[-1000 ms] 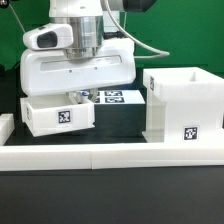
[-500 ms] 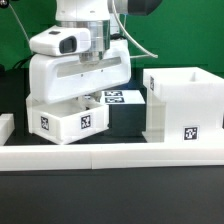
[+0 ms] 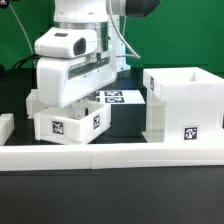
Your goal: Assemble drawer
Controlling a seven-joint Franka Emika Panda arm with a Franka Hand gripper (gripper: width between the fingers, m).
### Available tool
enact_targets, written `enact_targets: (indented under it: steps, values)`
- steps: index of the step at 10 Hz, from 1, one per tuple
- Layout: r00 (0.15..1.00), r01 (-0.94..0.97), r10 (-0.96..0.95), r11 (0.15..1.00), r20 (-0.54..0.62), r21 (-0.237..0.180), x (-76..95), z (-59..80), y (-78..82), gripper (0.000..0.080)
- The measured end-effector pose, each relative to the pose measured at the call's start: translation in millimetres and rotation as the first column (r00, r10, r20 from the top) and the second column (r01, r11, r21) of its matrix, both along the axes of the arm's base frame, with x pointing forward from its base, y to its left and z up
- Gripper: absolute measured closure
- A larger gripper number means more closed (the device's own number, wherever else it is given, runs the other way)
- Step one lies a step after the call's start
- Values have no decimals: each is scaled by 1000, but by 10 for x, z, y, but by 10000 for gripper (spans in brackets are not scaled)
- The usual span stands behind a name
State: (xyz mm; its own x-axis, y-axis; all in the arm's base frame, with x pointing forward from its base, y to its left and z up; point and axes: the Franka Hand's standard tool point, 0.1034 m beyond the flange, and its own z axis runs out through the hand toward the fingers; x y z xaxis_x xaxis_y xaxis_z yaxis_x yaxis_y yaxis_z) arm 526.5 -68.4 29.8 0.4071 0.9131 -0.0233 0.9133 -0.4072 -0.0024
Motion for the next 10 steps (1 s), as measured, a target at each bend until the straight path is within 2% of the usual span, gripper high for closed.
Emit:
enact_targets:
  steps: [1,4,6,9,10]
  values:
    - [998,-69,69,998,-5,-3,-8,-15,-4,758]
    - [958,-288,287,958,-29,-22,32,0,123,758]
    - [913,-408,407,913,-41,-25,19,-4,84,758]
    - [918,-396,396,918,-15,-38,25,-16,83,758]
    - [929,-369,369,929,-19,-33,20,-24,157,758]
